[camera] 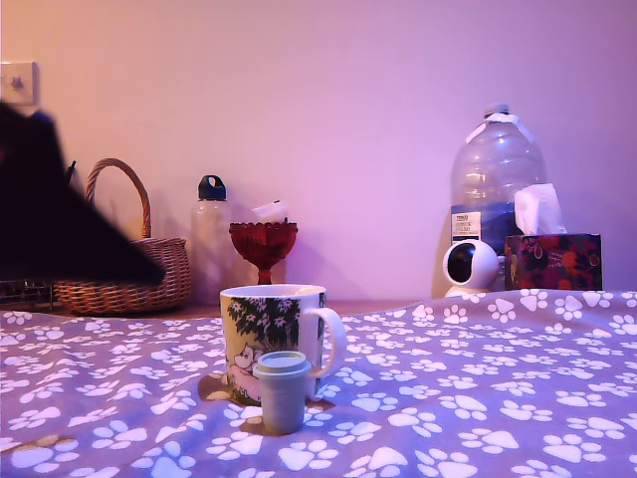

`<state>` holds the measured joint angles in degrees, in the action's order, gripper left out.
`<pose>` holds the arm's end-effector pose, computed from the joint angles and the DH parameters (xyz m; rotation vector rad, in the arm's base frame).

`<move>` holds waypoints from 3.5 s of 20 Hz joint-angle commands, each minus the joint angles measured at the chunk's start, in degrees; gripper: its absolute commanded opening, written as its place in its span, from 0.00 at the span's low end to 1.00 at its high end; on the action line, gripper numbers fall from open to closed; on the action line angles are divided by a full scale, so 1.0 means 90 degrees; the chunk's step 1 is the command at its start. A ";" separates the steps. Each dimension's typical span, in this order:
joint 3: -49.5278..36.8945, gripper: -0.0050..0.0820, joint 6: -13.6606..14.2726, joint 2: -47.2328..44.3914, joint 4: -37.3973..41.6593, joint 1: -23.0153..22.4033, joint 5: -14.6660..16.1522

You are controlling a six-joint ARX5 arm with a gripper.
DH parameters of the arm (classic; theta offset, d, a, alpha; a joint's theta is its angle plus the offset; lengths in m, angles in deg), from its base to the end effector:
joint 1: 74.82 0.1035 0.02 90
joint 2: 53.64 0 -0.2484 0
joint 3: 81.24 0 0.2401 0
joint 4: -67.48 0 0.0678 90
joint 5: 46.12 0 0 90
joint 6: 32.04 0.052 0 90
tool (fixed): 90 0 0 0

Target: Pick the coffee capsule and then drop it inside the coffee cup in front of you

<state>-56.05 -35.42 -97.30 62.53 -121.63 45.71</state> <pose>0.1206 -0.1309 0.1513 0.1064 0.4134 -0.8244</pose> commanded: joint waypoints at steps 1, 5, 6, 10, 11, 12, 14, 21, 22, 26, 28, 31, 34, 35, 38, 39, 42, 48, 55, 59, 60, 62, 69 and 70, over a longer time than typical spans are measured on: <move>0.0005 0.76 0.0083 -0.0124 0.0267 -0.0027 0.0002; 0.0010 0.76 0.0092 -0.0423 0.0500 -0.0027 0.0007; 0.0032 0.76 0.0087 -0.0529 0.0590 -0.0027 0.0015; 0.0444 0.75 0.0087 -0.1146 0.0452 -0.0027 0.0029; 0.0580 0.75 0.0104 -0.1326 0.0425 -0.0027 0.0029; 0.0714 0.75 0.0177 -0.1506 0.0420 -0.0027 0.0029; 0.0993 0.75 0.0267 -0.1872 0.0410 -0.0027 0.0036; 0.1938 0.75 0.0595 -0.2985 -0.0602 -0.0027 0.0425; 0.2030 0.75 0.0595 -0.3087 -0.0709 -0.0027 0.0435; 0.2453 0.75 0.0573 -0.3376 -0.1309 -0.0027 0.0437; 0.2715 0.75 0.0430 -0.3560 -0.1695 -0.0027 0.0505; 0.3218 0.75 -0.0155 -0.3946 -0.2300 -0.0027 0.0607; 0.3677 0.75 -0.0731 -0.4306 -0.2739 -0.0039 0.0593; 0.3772 0.75 -0.1005 -0.4396 -0.2776 -0.0058 0.0571; 0.3910 0.75 -0.1795 -0.4629 -0.2776 -0.0112 0.0333; 0.3912 0.75 -0.2067 -0.4707 -0.2773 -0.0124 0.0330; 0.3912 0.75 -0.2489 -0.4932 -0.2732 -0.0189 0.0187; 0.3949 0.75 -0.2630 -0.5289 -0.2382 -0.0236 0.0121; 0.4172 0.75 -0.2647 -0.5603 -0.2285 -0.0236 0.0012; 0.4452 0.74 -0.2637 -0.5999 -0.2489 -0.0262 0.0194; 0.4503 0.71 -0.2630 -0.6057 -0.2545 -0.0262 0.0194; 0.4558 0.66 -0.2630 -0.6084 -0.2579 -0.0262 0.0189; 0.4656 0.43 -0.2620 -0.6084 -0.2611 -0.0260 0.0189; 0.4656 0.40 -0.2616 -0.6084 -0.2611 -0.0260 0.0199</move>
<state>-14.37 -58.87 -151.59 39.02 -123.62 47.33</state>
